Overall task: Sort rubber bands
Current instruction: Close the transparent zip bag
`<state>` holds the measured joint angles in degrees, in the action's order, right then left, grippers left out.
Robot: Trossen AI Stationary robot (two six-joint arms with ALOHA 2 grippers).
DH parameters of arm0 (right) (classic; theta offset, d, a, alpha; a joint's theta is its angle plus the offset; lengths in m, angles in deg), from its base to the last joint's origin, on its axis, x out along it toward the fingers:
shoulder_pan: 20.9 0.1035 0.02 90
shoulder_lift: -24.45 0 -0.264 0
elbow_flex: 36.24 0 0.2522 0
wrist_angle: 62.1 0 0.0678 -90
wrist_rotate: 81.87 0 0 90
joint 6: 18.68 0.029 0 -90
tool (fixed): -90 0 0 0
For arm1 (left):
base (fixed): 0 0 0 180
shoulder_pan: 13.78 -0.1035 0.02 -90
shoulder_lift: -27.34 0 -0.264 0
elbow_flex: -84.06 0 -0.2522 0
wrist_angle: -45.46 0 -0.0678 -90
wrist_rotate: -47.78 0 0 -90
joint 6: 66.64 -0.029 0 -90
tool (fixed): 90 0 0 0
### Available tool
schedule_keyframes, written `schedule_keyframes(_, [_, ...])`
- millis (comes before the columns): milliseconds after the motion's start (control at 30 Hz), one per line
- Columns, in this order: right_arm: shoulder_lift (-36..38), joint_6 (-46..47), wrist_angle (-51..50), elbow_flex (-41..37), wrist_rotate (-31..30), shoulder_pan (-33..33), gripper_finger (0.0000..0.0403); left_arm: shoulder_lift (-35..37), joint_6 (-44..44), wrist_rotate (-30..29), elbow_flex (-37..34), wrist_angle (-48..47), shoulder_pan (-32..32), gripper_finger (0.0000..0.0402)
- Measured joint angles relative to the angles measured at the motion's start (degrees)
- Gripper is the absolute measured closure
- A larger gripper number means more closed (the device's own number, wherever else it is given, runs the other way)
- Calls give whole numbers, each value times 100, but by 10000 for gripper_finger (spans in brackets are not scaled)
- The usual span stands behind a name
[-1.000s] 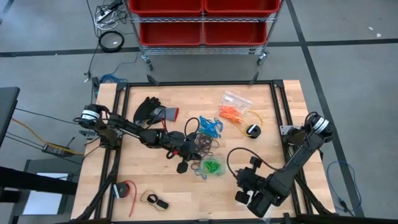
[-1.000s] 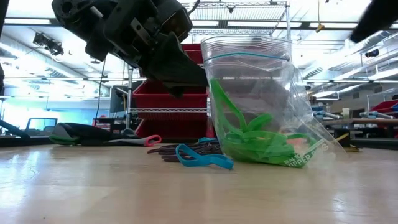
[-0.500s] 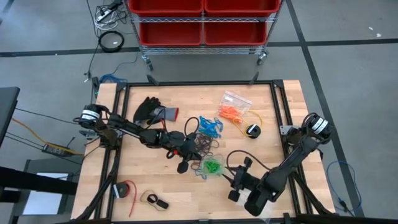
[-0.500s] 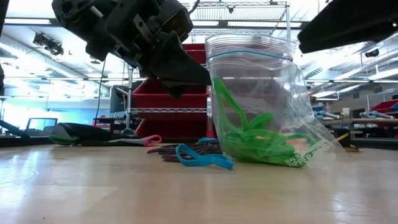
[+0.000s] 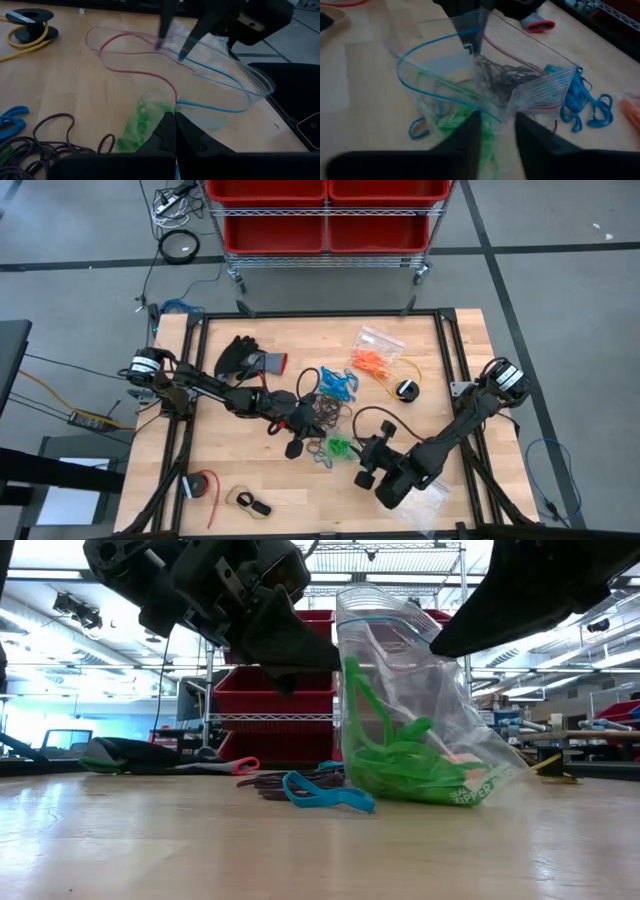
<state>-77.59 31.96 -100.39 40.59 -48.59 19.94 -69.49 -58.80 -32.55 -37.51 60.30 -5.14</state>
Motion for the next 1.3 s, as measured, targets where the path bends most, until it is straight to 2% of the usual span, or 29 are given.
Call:
schedule_keyframes(67, [0, -164, 137, 2, 1, 28, 374, -2, 0, 0, 0, -35, 0, 401])
schedule_keyframes(100, [0, -242, 186, 2, -5, 43, 387, -2, 1, 0, 0, -33, 0, 401])
schedule_keyframes(267, [0, -417, 84, 274, 134, 112, 401, -2, 0, 0, 0, -33, 0, 402])
schedule_keyframes(567, [0, -681, -1203, 1414, 377, 427, 403, -2, 0, 0, 0, -38, 0, 401])
schedule_keyframes(700, [0, -1212, -1296, 1736, 929, 440, 402, -2, -2, 0, 0, -33, 0, 401])
schedule_keyframes(833, [0, -1812, -1295, 1811, 1194, 220, 385, -2, -2, -1, 0, -27, 0, 401])
schedule_keyframes(967, [0, -2299, -1256, 1832, 1651, -131, 349, -2, -2, -1, 0, -26, 0, 401])
schedule_keyframes(1167, [0, -2485, -1316, 1831, 2629, -671, 287, -2, -2, -2, 0, -27, 0, 401])
schedule_keyframes(1300, [0, -2490, -1472, 1832, 3140, -872, 268, -2, -4, -1, 0, -25, 0, 401])
